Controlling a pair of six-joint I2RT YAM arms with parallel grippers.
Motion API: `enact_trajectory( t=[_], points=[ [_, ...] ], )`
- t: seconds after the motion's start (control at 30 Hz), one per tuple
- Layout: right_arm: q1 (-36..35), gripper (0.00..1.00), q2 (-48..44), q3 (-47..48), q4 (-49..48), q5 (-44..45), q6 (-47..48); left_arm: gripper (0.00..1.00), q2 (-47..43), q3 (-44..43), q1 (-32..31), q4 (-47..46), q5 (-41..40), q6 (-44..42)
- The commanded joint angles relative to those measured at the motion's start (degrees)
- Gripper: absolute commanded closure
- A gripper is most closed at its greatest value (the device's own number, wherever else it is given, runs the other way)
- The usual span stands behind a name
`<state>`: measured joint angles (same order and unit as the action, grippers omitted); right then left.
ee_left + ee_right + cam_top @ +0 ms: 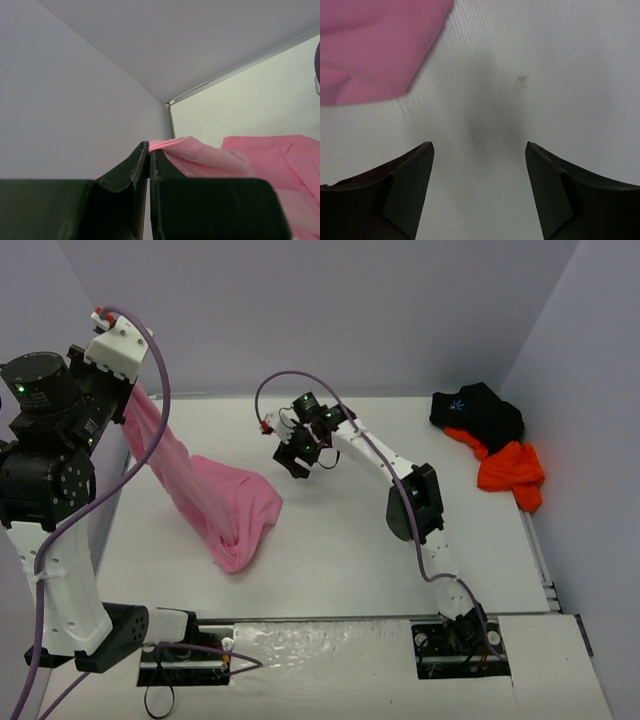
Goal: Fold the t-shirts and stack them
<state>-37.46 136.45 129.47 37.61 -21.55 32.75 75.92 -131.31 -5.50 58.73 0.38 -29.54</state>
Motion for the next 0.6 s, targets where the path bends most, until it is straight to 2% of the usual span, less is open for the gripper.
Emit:
enact_trajectory(
  t=[0.0, 0.2, 0.3, 0.47, 0.57],
  points=[
    [-6.63, 0.29, -3.68, 9.49, -1.64, -1.22, 0.82, 1.00, 0.37, 2.81, 0.49, -3.91, 0.40, -0.21],
    [-8.63, 0.29, -0.71, 21.05, -1.72, -1.47, -1.75, 1.00, 1.78, 12.49, 0.34, -6.99, 5.61, 3.69],
    [-9.23, 0.29, 0.32, 23.61, -1.66, -1.49, -3.11, 1.00, 2.43, 13.87, -0.84, -3.55, 13.82, 2.71],
    [-9.48, 0.29, 2.15, 24.97, -1.75, -1.21, -3.22, 1.00, 1.34, 17.04, -2.06, -3.79, 12.19, 2.30],
    [-10.02, 0.30, 3.97, 27.48, -1.66, -1.54, -3.70, 1.00, 0.86, 13.55, -2.06, -2.83, 13.13, 3.35]
  ],
)
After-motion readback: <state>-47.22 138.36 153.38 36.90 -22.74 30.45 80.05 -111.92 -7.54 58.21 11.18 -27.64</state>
